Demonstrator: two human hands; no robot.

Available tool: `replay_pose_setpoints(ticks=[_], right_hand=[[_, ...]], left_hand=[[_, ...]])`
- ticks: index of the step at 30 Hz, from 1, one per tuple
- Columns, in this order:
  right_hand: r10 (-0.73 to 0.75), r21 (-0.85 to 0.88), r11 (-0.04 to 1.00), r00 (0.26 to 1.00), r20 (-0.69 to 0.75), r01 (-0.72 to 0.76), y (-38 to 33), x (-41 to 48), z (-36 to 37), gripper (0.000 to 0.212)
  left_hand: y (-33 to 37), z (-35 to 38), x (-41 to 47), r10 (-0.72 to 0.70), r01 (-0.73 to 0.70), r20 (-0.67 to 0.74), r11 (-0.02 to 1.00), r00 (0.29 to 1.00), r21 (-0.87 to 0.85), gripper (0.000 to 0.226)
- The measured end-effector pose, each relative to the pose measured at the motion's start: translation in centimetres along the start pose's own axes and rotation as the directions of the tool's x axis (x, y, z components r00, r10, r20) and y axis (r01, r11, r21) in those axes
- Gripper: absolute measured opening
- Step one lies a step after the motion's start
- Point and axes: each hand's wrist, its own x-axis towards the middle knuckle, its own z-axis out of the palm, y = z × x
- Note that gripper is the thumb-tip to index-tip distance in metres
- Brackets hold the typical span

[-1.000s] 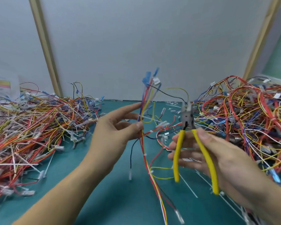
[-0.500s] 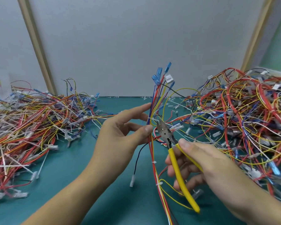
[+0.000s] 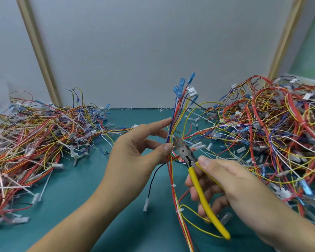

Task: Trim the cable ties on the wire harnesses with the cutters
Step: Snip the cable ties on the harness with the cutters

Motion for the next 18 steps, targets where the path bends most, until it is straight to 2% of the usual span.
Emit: replay_pose_setpoints(ticks=[18], right_hand=[[-0.023,-0.035,0.999,0.999,-0.038,0.022,0.46,0.04,-0.1,0.054]], left_hand=[[-0.44,0.27,-0.21,-0.013,0.015,-0.023,0.997,1.0,0.077,0.043]])
